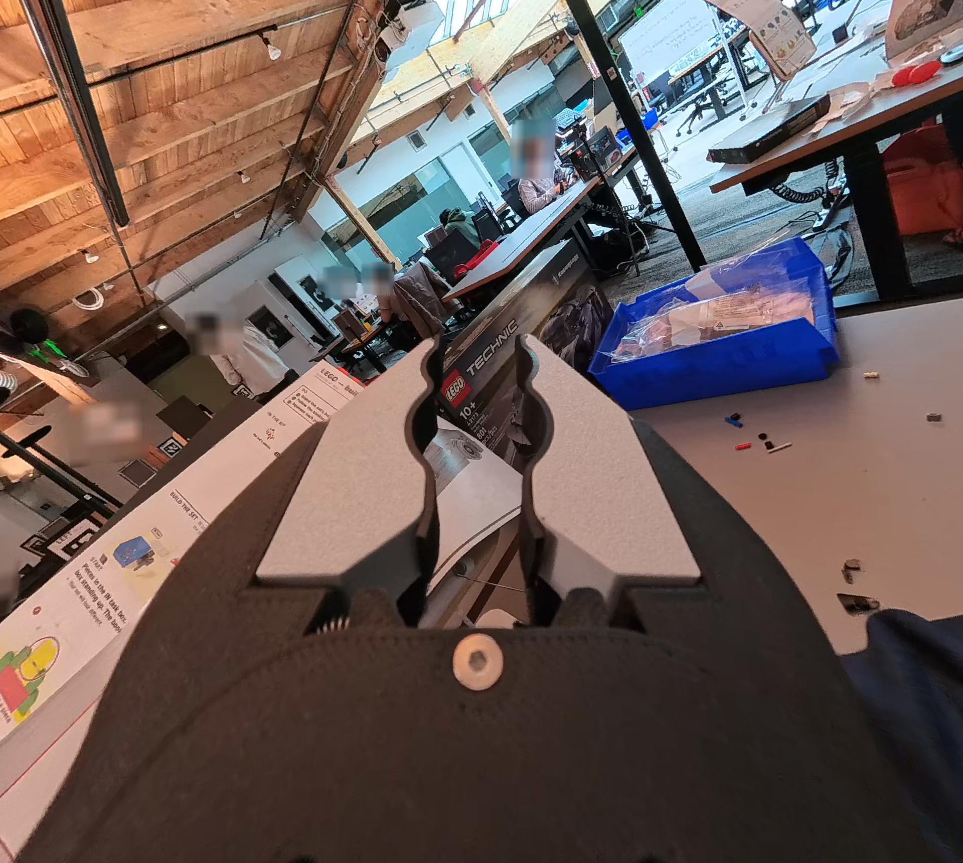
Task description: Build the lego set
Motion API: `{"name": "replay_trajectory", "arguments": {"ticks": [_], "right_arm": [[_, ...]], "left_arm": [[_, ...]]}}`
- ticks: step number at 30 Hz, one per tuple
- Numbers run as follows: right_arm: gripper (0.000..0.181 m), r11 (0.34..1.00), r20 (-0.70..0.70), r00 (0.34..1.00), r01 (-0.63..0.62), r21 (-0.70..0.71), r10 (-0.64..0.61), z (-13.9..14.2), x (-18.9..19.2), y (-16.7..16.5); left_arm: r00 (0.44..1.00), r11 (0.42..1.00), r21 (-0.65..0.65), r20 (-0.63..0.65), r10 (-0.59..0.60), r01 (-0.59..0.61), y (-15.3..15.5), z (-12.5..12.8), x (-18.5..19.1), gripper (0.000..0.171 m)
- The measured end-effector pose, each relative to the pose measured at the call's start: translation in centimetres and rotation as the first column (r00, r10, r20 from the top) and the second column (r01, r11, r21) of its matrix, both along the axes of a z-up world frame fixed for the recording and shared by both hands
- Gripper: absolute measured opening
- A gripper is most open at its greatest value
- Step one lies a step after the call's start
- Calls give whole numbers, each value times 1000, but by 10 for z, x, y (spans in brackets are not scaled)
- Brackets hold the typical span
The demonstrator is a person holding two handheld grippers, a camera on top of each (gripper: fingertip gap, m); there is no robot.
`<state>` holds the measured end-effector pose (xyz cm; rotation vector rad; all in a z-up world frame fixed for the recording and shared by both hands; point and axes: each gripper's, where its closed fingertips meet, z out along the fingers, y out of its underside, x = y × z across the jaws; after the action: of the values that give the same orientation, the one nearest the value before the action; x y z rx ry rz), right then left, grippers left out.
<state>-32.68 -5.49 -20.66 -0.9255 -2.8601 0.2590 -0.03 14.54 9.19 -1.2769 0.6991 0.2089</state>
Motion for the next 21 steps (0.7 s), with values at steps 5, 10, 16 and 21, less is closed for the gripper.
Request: {"name": "replay_trajectory", "arguments": {"ticks": [5, 10, 16, 21], "right_arm": [[10, 978, 36, 979, 201, -47, -200, 0, -2, 3], [10, 940, 51, 943, 331, -81, -328, 0, -3, 6], [10, 915, 38, 921, 389, -104, -387, 0, -4, 5], [11, 920, 8, 928, 370, -126, -372, 1, -6, 9]], "left_arm": [[999, 1000, 29, -34, 8, -7, -16, 10, 5, 24], [999, 1000, -11, -50, 10, -11, -24, 2, 11, 23], [990, 993, -77, -116, 85, -95, -38, -37, 5, 22], [978, 980, 47, -72, 196, -193, -74, -47, -20, 16]]}}
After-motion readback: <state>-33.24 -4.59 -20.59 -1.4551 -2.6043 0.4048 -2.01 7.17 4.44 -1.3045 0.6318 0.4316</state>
